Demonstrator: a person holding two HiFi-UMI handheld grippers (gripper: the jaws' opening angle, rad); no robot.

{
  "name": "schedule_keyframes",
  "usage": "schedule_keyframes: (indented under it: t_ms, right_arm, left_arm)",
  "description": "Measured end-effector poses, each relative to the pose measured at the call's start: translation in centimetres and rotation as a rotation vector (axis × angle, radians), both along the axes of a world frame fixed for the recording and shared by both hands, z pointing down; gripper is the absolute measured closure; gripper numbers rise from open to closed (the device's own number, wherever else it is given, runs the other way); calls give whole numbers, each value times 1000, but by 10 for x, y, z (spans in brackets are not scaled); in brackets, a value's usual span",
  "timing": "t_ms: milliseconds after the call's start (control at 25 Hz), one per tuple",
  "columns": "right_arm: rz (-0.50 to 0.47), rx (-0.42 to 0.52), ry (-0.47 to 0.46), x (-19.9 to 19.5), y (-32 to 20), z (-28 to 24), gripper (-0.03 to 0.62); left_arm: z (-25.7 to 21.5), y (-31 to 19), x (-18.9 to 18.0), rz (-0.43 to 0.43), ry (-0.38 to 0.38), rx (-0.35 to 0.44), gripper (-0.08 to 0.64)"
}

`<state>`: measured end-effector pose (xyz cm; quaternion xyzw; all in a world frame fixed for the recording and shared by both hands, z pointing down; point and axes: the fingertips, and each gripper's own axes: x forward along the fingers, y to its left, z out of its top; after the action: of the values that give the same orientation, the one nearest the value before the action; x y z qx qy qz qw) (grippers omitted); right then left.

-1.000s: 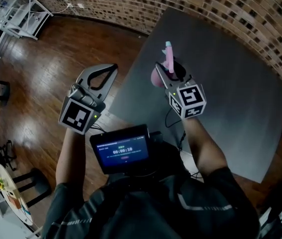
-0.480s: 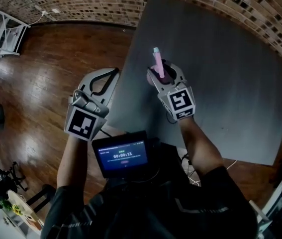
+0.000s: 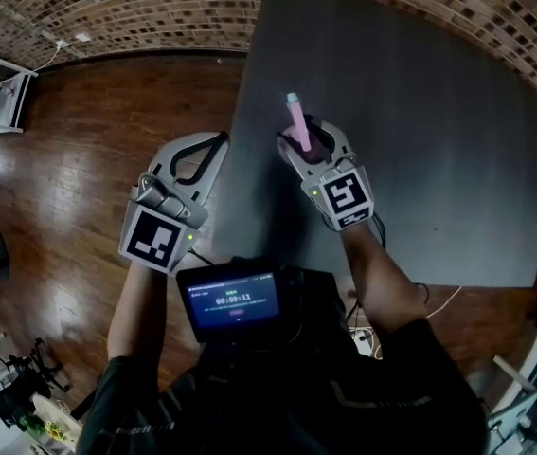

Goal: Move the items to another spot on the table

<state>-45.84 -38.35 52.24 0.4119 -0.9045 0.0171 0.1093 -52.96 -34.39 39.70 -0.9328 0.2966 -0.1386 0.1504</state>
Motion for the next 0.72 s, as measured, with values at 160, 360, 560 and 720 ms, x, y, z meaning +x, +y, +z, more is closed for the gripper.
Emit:
schedule_keyframes:
  t_ms: [160, 360, 560, 720]
  right_arm:
    - [19, -19, 13, 1, 0, -1, 244]
    - [96, -25, 28, 8, 10, -19, 244]
    - [184, -5, 35, 38, 44, -58, 245]
    - [268, 11, 28, 62, 79, -97, 295]
  left_arm:
    - [2, -1, 1, 24, -6, -12, 563]
    - [-11, -9, -10, 60, 21, -5, 563]
    - [-38, -3, -12, 131, -14, 30, 563]
    - [-61, 17, 1, 238, 2, 66, 563]
